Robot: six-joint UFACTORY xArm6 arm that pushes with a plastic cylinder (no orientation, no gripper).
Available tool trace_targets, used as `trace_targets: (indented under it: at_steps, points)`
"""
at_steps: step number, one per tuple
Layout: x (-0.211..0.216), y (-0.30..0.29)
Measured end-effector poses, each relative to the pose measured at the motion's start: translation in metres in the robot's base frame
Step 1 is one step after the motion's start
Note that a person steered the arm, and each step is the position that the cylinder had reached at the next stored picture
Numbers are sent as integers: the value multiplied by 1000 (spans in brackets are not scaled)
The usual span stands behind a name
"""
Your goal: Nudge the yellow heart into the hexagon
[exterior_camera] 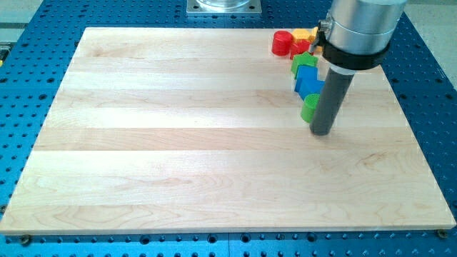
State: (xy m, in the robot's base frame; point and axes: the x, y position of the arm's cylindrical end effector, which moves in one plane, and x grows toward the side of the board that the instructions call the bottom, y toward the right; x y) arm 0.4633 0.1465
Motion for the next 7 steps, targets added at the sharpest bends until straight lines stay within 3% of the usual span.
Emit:
trace_targets:
  at_steps: [3, 4, 5, 7]
  points:
    - [21, -13]
    - [22, 63]
    - [-34, 137]
    - [-181, 163]
